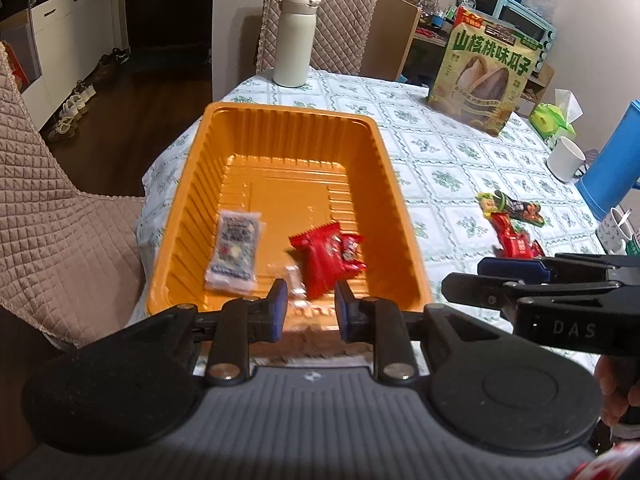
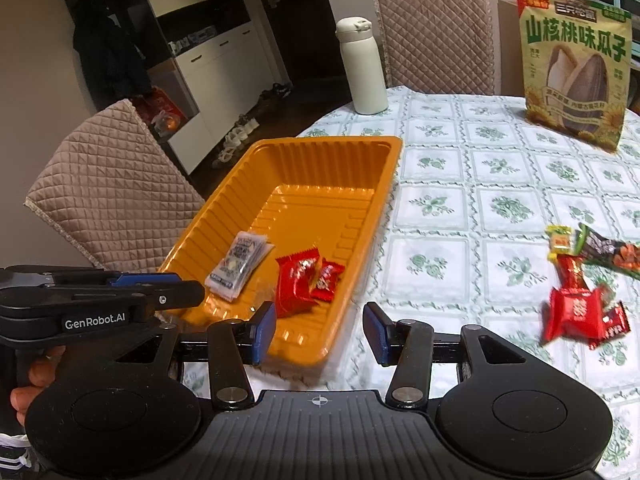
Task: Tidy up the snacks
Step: 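Move both open tools back toward the candy pile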
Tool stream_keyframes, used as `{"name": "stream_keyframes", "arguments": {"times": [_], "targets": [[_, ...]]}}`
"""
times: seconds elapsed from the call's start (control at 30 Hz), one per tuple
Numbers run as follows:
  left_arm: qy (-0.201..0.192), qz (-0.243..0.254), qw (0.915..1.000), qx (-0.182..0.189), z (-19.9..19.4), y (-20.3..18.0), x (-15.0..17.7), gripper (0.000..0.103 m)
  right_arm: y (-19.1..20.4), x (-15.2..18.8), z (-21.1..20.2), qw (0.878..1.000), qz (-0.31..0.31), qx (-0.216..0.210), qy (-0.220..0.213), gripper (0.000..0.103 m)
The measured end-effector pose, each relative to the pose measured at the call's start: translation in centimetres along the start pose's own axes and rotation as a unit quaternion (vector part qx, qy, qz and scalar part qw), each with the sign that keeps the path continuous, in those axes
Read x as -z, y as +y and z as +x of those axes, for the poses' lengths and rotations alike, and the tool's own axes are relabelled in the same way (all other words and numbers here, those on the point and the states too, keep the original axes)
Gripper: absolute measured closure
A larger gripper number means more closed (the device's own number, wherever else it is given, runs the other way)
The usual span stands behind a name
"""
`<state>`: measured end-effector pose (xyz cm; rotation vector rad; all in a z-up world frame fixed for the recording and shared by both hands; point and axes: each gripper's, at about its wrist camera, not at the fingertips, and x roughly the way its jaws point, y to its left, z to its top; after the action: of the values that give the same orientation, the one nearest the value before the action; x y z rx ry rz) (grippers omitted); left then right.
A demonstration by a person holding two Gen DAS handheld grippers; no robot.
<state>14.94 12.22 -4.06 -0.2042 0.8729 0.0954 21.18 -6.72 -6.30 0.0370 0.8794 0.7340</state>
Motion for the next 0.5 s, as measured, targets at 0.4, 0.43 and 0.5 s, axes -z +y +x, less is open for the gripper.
{"name": "stream_keyframes", "arguments": {"times": [0.4, 0.43, 0.5], "targets": [[0.004, 0.0, 1.0, -0.005, -1.7, -5.6, 2.8, 0.08, -3.2, 2.6, -4.8, 1.0, 0.002, -0.012, -0.004, 0.051], [0.006, 0.001, 1.0, -0.005, -1.7, -6.1, 3.0, 0.08, -3.5, 2.8, -5.2, 1.0, 0.002, -0.011, -0.005, 0.051], [0.01, 0.004, 0.9999, -0.003, -1.7, -7.2, 3.5, 0.076, -4.1, 3.2, -6.0, 1.0, 0.004, -0.011, -0.005, 0.051]]}}
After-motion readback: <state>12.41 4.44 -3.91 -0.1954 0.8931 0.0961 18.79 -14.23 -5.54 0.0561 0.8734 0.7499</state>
